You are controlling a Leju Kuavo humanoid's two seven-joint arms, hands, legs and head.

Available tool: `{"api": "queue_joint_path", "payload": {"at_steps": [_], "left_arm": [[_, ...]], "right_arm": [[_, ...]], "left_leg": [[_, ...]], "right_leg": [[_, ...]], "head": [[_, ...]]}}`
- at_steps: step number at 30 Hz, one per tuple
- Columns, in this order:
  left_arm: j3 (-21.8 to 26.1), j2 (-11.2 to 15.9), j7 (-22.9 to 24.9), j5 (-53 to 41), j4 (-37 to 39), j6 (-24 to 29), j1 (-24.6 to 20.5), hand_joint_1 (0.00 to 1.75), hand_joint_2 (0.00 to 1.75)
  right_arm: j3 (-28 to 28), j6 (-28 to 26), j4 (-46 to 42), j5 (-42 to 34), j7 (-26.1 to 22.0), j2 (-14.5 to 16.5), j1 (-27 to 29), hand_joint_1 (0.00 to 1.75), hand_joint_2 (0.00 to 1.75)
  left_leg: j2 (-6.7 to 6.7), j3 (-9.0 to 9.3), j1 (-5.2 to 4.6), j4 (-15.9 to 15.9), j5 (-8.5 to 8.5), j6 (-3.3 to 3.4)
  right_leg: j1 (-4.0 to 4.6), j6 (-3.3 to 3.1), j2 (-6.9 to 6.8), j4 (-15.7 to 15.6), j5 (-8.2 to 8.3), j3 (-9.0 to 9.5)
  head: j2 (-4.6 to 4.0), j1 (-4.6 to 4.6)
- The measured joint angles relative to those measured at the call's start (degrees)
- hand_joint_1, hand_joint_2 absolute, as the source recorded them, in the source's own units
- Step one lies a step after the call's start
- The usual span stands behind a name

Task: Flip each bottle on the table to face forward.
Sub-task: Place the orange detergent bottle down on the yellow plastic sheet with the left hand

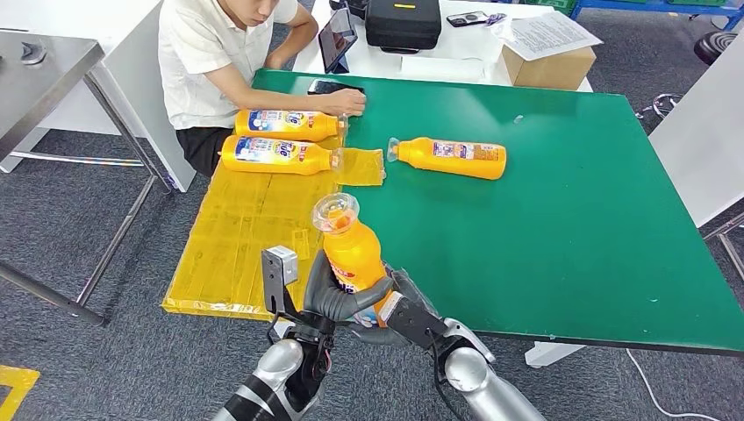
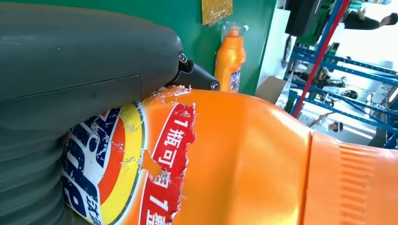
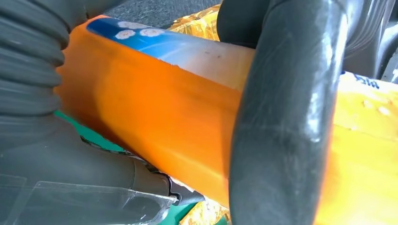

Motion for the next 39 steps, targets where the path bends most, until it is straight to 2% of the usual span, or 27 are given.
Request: {"api": "queue_joint_path", "payload": {"at_steps": [3,8,11,15,17,20,23,25,28,39], "left_arm": [[0.7,0.5,-0.5,-0.6,-0.6,2.3,0.3,1.75,1.75],[5.5,1.9,-2.9,-1.9,-0.8,10.7,-1.2,1.75,1.75],[7.9,2.6,-3.8,-2.5,-0.6,12.2,-2.5,1.75,1.75],[9.6,3.0,-6.3,-6.2,0.5,17.4,-3.8,1.75,1.75],[10.6,3.6,-7.5,-11.4,2.2,21.2,-5.1,1.75,1.75],[12.3,4.6,-6.5,-23.8,5.9,24.0,-7.0,1.75,1.75],[13.0,5.8,-2.0,-37.6,9.9,23.9,-8.4,1.75,1.75],[13.0,6.8,0.9,-43.7,12.3,22.8,-9.2,1.75,1.75],[12.9,7.6,2.3,-46.3,14.4,22.0,-10.2,1.75,1.75],[12.9,8.4,2.9,-47.0,17.1,21.9,-11.9,1.75,1.75]], "right_arm": [[0.0,-1.9,-1.0,1.0,-0.6,0.2,1.7,0.0,0.0],[-0.1,-6.2,-3.0,4.0,-2.0,1.5,5.2,0.0,0.0],[0.1,-6.9,-3.7,4.8,-2.2,2.0,6.4,0.0,0.0],[0.1,-9.8,-4.2,6.8,-2.7,2.4,6.9,0.0,1.75],[0.0,-12.3,-4.5,8.9,-3.3,2.8,7.3,0.0,1.75],[-0.4,-15.5,-5.3,11.4,-4.0,3.3,8.1,0.0,1.75],[-1.3,-16.6,-6.3,12.2,-4.7,3.5,9.1,0.0,1.75],[-2.0,-16.7,-7.0,12.3,-5.1,3.7,9.6,0.0,1.75],[-2.8,-16.6,-7.5,12.3,-5.4,3.8,10.0,0.0,1.75],[-3.7,-16.6,-8.1,12.2,-5.5,4.2,10.3,0.0,1.75]], "left_leg": [[0.0,-0.01,0.01,0.0,0.0,0.0],[0.0,-0.04,0.01,0.0,0.02,-0.03],[-0.06,-0.1,0.01,0.0,0.08,-0.1],[-0.03,-0.13,0.0,0.0,0.11,-0.13],[-0.05,-0.14,0.0,0.0,0.11,-0.13],[-0.06,-0.13,0.0,0.0,0.13,-0.13],[-0.03,-0.14,0.01,0.0,0.14,-0.15],[-0.01,-0.14,0.01,0.0,0.14,-0.16],[-0.01,-0.14,0.0,0.0,0.14,-0.16],[-0.02,-0.12,0.0,0.0,0.16,-0.2]], "right_leg": [[0.01,0.0,0.0,0.0,0.0,-0.01],[0.01,-0.02,0.01,0.1,-0.01,-0.14],[0.0,-0.03,-0.08,0.1,-0.02,-0.17],[-0.01,-0.03,-0.09,0.2,0.0,-0.19],[-0.01,-0.03,-0.1,0.2,0.0,-0.2],[0.0,-0.03,-0.1,0.2,0.0,-0.21],[0.0,-0.03,-0.09,0.2,0.0,-0.23],[0.0,-0.03,-0.07,0.2,0.0,-0.25],[0.0,-0.04,-0.07,0.2,0.0,-0.25],[0.0,-0.04,-0.06,0.2,0.0,-0.25]], "head": [[0.0,0.01],[0.0,-0.01],[0.0,0.0],[0.0,0.01],[0.0,0.02],[0.0,0.0],[0.0,0.01],[0.0,0.01],[0.0,0.02],[0.0,0.0]]}}
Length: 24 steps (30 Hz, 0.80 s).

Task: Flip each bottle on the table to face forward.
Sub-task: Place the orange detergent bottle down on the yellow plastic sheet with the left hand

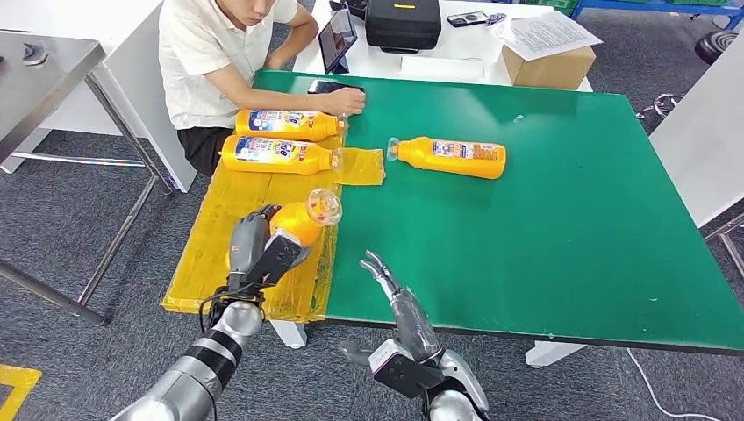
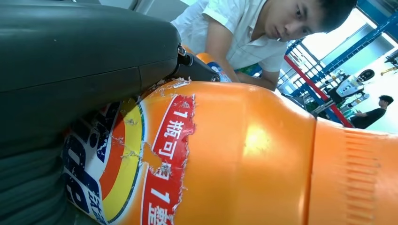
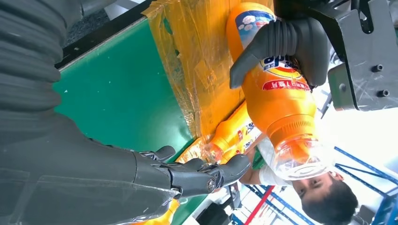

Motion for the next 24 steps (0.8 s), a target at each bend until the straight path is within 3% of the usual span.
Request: {"api": "queue_joint_path", "payload": {"at_steps": [4,7,9,11,13,16,17,20,21,24], "left_arm": [[-1.4,0.6,5.0,-8.3,1.7,-3.9,-1.6,1.75,1.75],[-4.3,1.6,11.0,-18.7,4.9,-11.4,-4.8,1.75,1.75],[-6.1,2.2,13.4,-23.1,7.1,-16.7,-7.2,1.61,1.75],[-7.7,2.5,14.6,-25.6,9.1,-22.2,-9.3,1.19,1.75],[-8.9,2.7,15.1,-26.6,10.7,-27.9,-11.3,0.9,1.75],[-9.9,2.8,16.0,-25.7,12.9,-34.6,-14.0,0.86,1.75],[-10.0,2.8,16.2,-25.1,13.5,-35.9,-14.7,0.72,1.75],[-10.0,2.8,16.6,-24.1,15.0,-38.1,-16.2,0.11,1.75],[-10.0,2.8,16.8,-24.1,15.4,-38.7,-16.4,0.03,1.75],[-10.0,2.9,18.3,-23.7,16.9,-41.2,-17.0,0.0,1.75]], "right_arm": [[-0.4,0.8,0.0,-0.5,-0.7,0.1,0.1,0.0,1.75],[-1.2,2.4,0.0,-1.4,-1.5,0.5,0.2,0.0,1.75],[-1.7,3.3,0.0,-1.9,-1.9,0.7,0.5,0.0,1.75],[-2.2,4.0,-0.1,-2.3,-2.2,0.9,0.7,0.0,1.75],[-2.6,4.7,-0.1,-2.7,-2.4,1.1,0.9,0.0,1.75],[-2.9,5.7,-0.1,-3.2,-2.7,1.2,0.9,0.0,1.75],[-3.0,6.0,-0.1,-3.3,-2.8,1.3,0.9,0.0,1.75],[-3.1,6.5,0.0,-3.4,-2.9,1.6,0.7,0.0,1.75],[-3.1,6.6,0.1,-3.4,-2.9,1.6,0.6,0.0,1.75],[-3.1,7.0,0.5,-3.4,-3.0,1.9,0.1,0.0,1.75]], "left_leg": [[-0.02,0.0,0.0,0.0,0.02,-0.02],[-0.02,0.03,0.0,0.0,0.03,-0.03],[-0.02,0.06,0.0,0.0,0.04,-0.04],[-0.01,0.09,0.0,0.0,0.04,-0.05],[-0.02,0.11,0.0,0.0,0.05,-0.06],[-0.01,0.15,0.0,0.0,0.07,-0.09],[0.0,0.16,0.0,0.0,0.07,-0.1],[0.01,0.18,0.0,0.0,0.1,-0.14],[0.01,0.18,0.0,0.0,0.11,-0.16],[0.02,0.17,0.0,0.0,0.13,-0.18]], "right_leg": [[0.0,0.0,-0.01,0.0,0.0,0.01],[0.0,-0.01,-0.01,0.0,0.01,0.02],[0.0,-0.02,-0.01,0.1,0.02,0.03],[0.0,-0.04,-0.01,0.1,0.03,0.03],[0.0,-0.05,-0.01,0.1,0.04,0.05],[0.0,-0.09,0.0,0.2,0.07,0.06],[0.0,-0.13,0.0,0.2,0.09,0.06],[0.01,-0.18,0.0,0.2,0.11,0.05],[0.01,-0.18,0.0,0.2,0.11,0.04],[0.01,-0.18,0.01,0.3,0.11,0.01]], "head": [[0.0,0.01],[0.0,0.01],[0.0,0.01],[0.0,0.01],[0.0,0.01],[0.0,0.01],[0.0,0.0],[0.0,0.01],[0.0,0.01],[0.0,0.01]]}}
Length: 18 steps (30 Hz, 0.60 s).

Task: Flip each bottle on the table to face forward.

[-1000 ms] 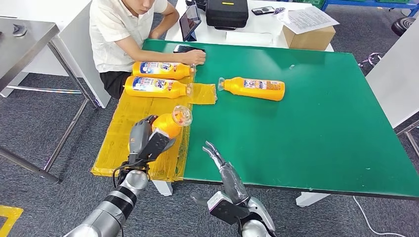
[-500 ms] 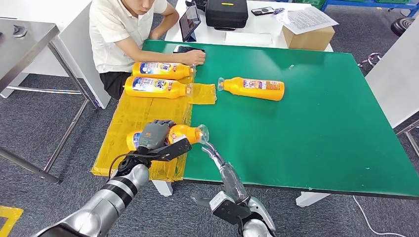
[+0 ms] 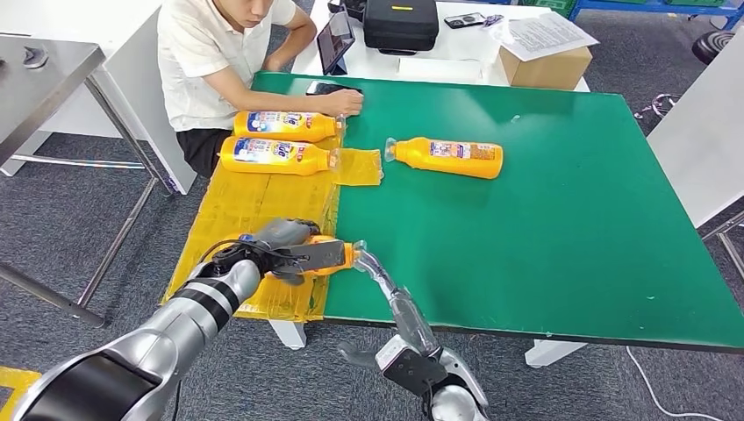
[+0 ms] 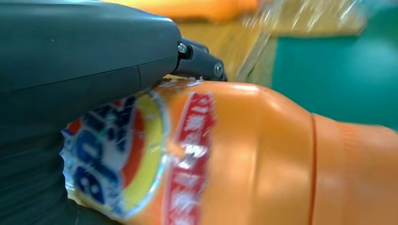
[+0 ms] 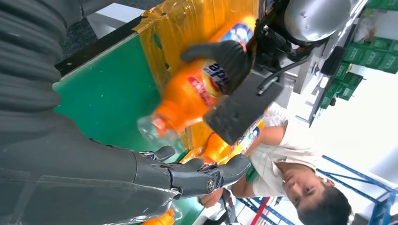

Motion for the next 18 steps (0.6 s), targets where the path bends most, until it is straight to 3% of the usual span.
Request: {"api": "queue_joint_path", "payload": {"at_steps": [5,13,18], "left_arm": [[1.0,0.5,1.0,3.6,1.9,-4.0,-1.1,0.0,1.75],[4.5,0.9,-3.3,11.7,2.5,-10.6,-1.5,0.0,1.75],[5.1,0.9,-5.9,14.7,2.0,-9.6,-1.0,0.0,1.75]], "right_arm": [[0.0,0.5,0.8,-0.1,-0.1,0.3,-1.2,0.0,1.75],[0.7,0.3,2.4,-1.4,-1.2,0.4,-2.3,0.0,1.75],[1.0,-0.5,3.3,-1.9,-1.5,0.3,-2.5,0.0,1.75]], "left_leg": [[-0.03,-0.04,0.0,0.0,0.06,-0.01],[-0.06,-0.05,-0.01,0.0,0.06,-0.01],[-0.06,-0.06,-0.01,0.0,0.07,-0.01]], "right_leg": [[0.0,-0.01,-0.02,0.0,-0.01,-0.01],[-0.01,-0.01,-0.05,0.0,-0.01,-0.02],[-0.02,-0.01,-0.05,0.0,-0.01,-0.04]], "head": [[0.0,0.02],[0.0,0.0],[0.0,0.0]]}}
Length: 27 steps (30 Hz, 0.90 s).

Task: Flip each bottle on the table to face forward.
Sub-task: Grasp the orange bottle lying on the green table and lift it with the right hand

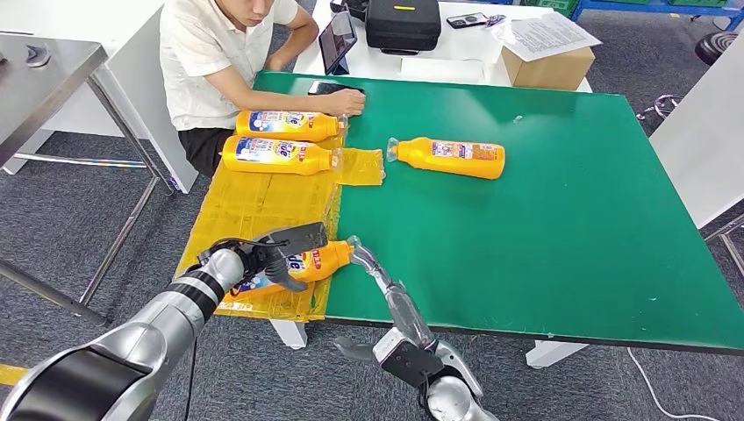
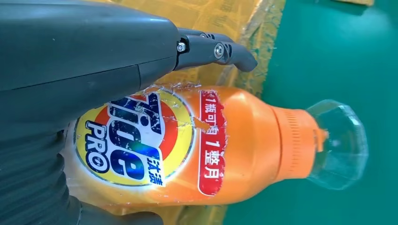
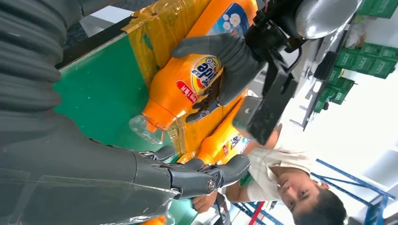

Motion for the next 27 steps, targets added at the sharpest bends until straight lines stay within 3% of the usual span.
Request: {"api": "queue_joint_path", "payload": {"at_steps": [9,12,19,27], "left_arm": [[-0.1,-0.5,-6.1,5.0,-6.6,6.2,3.8,0.0,1.75],[0.1,-0.9,-10.6,10.3,-12.8,8.5,7.1,0.0,1.75],[-0.1,-1.3,-12.3,14.8,-24.7,10.3,12.7,0.0,1.75],[-3.5,-1.8,-17.2,12.6,-39.7,21.6,18.5,0.0,1.75]], "right_arm": [[0.0,-1.3,0.2,0.0,-0.1,-0.3,0.8,0.0,1.75],[0.0,-1.6,0.2,0.0,-0.2,-0.4,1.3,0.0,1.75],[-0.1,-1.9,0.1,0.1,-0.3,-0.8,2.3,0.0,1.75],[-0.4,-2.9,-0.6,1.5,-0.6,-1.1,3.4,0.0,1.75]], "left_leg": [[0.03,-0.11,-0.01,0.0,0.0,0.0],[0.03,-0.15,-0.01,0.0,0.0,0.0],[0.03,-0.26,-0.01,0.0,-0.01,0.0],[0.03,-0.29,-0.01,0.0,-0.01,0.0]], "right_leg": [[-0.01,0.0,0.01,0.0,0.0,-0.13],[0.0,0.0,0.01,0.0,-0.01,-0.17],[0.0,0.0,0.02,0.0,-0.01,-0.29],[-0.01,0.0,0.02,0.0,-0.01,-0.29]], "head": [[0.0,0.0],[0.0,0.0],[0.0,0.01],[0.0,0.0]]}}
